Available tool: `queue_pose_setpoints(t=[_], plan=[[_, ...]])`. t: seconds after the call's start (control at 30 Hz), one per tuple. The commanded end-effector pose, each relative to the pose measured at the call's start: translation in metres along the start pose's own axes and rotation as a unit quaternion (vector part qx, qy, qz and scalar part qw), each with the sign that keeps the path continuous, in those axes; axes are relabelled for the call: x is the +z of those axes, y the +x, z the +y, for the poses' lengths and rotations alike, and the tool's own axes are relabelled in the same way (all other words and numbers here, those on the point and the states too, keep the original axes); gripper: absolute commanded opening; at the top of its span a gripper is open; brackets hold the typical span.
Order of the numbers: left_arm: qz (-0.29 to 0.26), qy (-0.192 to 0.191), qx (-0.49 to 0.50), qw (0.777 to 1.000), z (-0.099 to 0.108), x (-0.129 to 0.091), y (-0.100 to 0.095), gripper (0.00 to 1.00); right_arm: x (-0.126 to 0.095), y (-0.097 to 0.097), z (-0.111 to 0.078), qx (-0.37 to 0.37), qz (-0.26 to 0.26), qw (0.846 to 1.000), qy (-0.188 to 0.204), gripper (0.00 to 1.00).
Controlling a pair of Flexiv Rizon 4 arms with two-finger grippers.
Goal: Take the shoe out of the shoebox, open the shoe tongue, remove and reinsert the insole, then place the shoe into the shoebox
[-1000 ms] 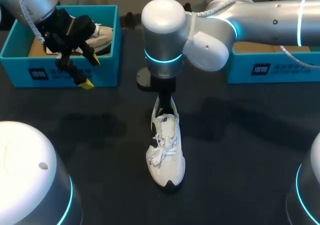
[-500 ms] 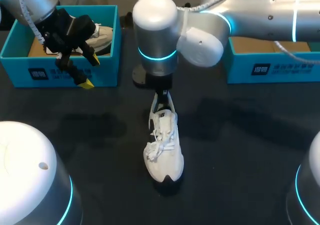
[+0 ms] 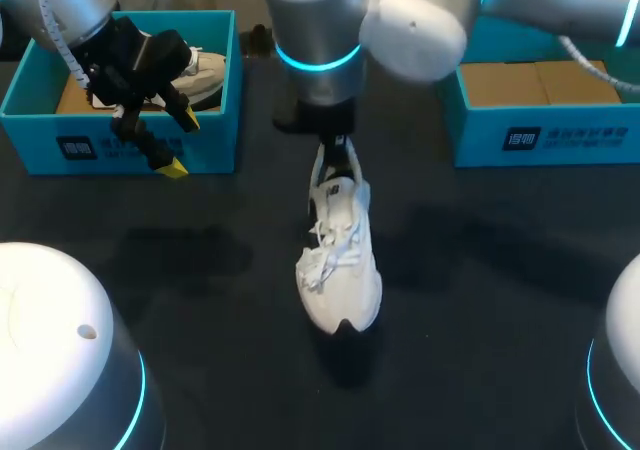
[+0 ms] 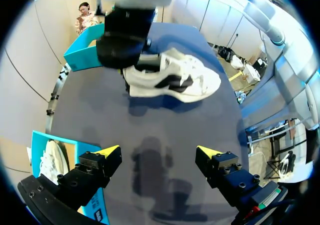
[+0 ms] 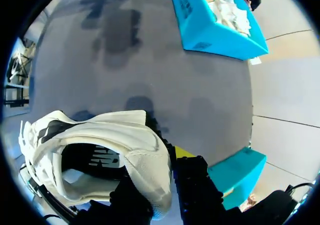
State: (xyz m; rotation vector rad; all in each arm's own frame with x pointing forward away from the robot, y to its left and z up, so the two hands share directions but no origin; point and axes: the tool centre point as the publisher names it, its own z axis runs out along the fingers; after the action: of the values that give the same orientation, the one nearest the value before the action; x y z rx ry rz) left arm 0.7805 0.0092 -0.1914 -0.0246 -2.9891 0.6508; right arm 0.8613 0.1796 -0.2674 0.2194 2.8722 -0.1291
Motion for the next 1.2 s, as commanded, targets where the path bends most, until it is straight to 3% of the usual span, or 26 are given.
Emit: queue_pose_setpoints(t=[0.03, 0.2, 0.43, 1.2], plan=[[-0.001, -0.002, 0.000, 1.000, 0.000, 0.000, 0.001, 1.00, -0.054, -0.004, -0.025, -0.001, -0.003, 1.000, 0.007, 0.00], [-0.001, -0.002, 0.000, 1.000, 0.000, 0.000, 0.001, 1.00, -0.072, -0.011, -0.044, 0.011, -0.014, 1.000, 0.015, 0.00], [-0.001, -0.002, 0.000, 1.000, 0.000, 0.000, 0.001, 1.00, -0.097, -0.024, -0.052, 0.027, -0.038, 0.999, 0.017, 0.00], [-0.001, -0.002, 0.000, 1.000, 0.000, 0.000, 0.001, 1.00, -0.097, -0.024, -0.052, 0.027, -0.038, 0.999, 0.017, 0.00]])
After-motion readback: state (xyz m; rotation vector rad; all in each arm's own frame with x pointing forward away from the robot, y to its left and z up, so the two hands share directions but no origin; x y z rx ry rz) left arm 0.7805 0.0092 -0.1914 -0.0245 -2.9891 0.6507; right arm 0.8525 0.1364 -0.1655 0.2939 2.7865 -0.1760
